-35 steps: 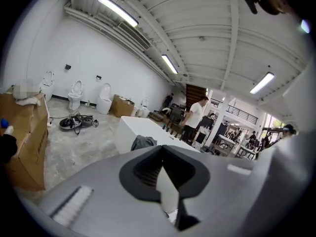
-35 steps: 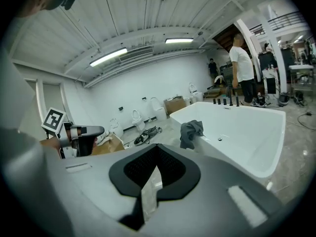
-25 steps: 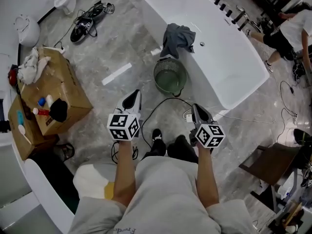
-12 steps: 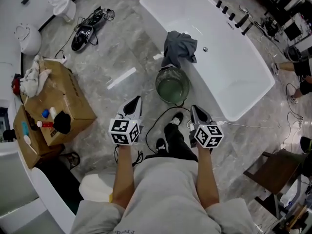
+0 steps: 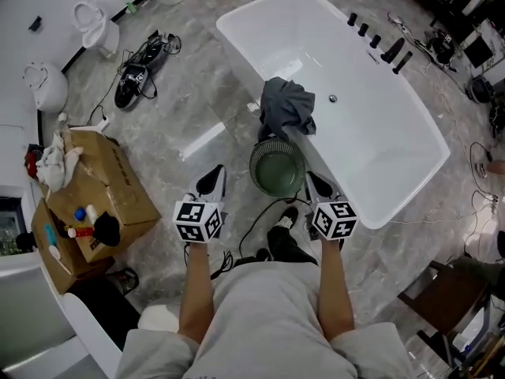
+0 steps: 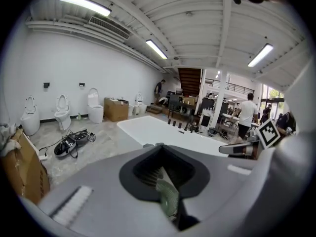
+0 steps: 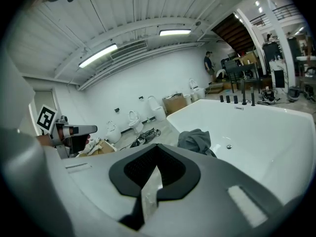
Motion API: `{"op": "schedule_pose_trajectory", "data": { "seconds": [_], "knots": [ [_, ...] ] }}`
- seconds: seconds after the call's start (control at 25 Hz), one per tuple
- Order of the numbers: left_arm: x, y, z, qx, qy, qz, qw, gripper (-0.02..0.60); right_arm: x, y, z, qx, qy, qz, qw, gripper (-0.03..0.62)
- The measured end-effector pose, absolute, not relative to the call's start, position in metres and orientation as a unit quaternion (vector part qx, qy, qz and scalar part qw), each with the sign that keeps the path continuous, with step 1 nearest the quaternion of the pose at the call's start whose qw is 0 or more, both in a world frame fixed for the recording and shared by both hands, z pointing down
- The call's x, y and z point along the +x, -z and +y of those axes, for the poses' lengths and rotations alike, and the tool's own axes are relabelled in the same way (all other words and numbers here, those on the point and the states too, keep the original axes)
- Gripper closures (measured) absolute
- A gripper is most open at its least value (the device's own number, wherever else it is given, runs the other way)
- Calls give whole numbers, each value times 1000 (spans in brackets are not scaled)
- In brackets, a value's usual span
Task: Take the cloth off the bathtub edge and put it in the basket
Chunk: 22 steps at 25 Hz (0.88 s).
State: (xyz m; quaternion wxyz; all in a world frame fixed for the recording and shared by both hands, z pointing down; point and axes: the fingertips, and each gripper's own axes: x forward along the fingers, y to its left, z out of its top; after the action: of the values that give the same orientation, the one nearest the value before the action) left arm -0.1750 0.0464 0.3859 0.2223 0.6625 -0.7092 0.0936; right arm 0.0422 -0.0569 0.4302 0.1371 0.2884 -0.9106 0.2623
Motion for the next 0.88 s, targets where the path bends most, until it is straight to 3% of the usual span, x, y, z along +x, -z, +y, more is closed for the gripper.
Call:
{"op": "schedule_pose_trajectory", "data": {
  "seconds": [0.88],
  "knots": [
    [-232, -438, -44, 680, -144, -669, 263, 523, 35, -501, -139, 349, -302, -871, 170, 592]
  ]
}}
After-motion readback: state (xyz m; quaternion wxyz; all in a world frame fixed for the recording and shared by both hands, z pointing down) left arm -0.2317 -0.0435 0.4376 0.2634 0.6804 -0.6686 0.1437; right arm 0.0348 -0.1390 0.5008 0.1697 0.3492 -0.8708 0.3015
